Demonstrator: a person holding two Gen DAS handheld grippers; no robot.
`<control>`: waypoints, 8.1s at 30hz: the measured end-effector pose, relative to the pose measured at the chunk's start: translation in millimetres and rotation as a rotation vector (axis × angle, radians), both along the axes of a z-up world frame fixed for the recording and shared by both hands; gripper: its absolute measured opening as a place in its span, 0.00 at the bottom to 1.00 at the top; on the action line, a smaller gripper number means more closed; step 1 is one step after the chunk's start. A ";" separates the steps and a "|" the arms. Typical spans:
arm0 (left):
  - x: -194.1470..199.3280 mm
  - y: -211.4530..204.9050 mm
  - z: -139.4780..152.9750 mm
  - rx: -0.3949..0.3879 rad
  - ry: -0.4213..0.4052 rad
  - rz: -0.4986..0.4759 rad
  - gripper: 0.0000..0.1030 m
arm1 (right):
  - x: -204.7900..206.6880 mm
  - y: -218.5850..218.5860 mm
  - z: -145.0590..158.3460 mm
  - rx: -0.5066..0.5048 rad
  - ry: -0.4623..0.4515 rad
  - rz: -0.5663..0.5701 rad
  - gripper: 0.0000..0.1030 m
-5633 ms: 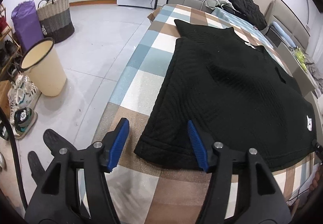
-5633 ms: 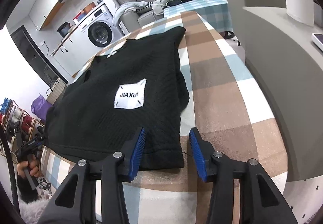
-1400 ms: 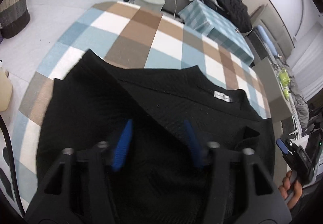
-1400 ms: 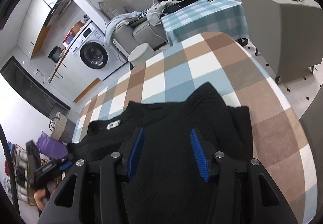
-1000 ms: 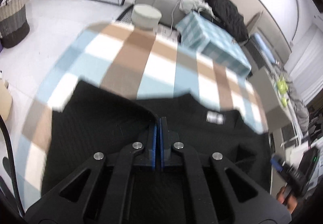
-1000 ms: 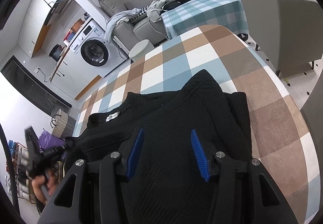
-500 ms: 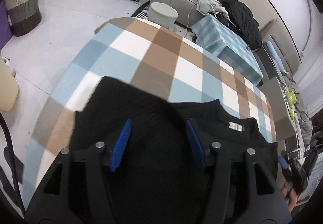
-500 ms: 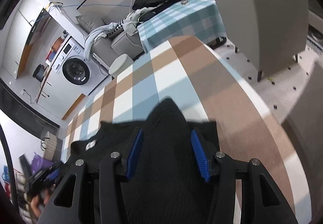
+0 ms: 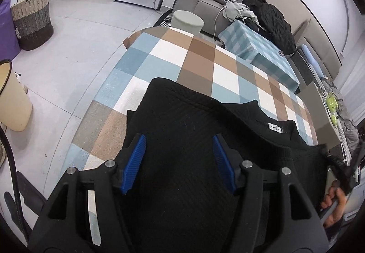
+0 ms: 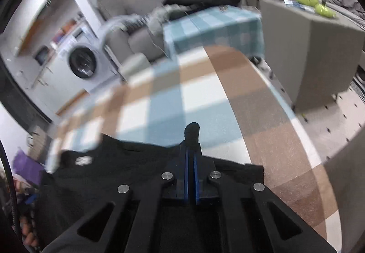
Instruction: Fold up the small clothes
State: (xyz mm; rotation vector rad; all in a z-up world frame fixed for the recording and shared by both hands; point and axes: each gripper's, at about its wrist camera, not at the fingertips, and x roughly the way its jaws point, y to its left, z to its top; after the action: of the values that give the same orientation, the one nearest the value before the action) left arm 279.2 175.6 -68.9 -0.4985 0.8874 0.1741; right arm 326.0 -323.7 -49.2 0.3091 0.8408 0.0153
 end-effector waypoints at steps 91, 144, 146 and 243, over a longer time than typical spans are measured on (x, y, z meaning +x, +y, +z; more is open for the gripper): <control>-169.9 -54.2 17.8 0.224 -0.023 -0.083 0.60 | -50.1 13.5 -6.6 -0.294 0.105 0.129 0.21; -238.7 -123.1 -10.1 0.169 -0.003 -0.253 0.61 | -272.3 40.3 -2.0 -0.227 0.092 0.259 0.56; -240.4 -131.6 -9.2 0.161 -0.014 -0.276 0.61 | -269.3 60.9 -2.2 -0.225 0.079 0.305 0.56; -193.1 -338.7 17.5 0.111 -0.114 -0.877 0.29 | -257.9 14.5 1.0 -0.149 0.051 0.137 0.79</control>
State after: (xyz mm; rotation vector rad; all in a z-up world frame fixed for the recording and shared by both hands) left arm 86.1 -163.1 -51.4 0.0143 0.9068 -0.5970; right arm 68.1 -309.1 -48.2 0.1116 0.9078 0.0719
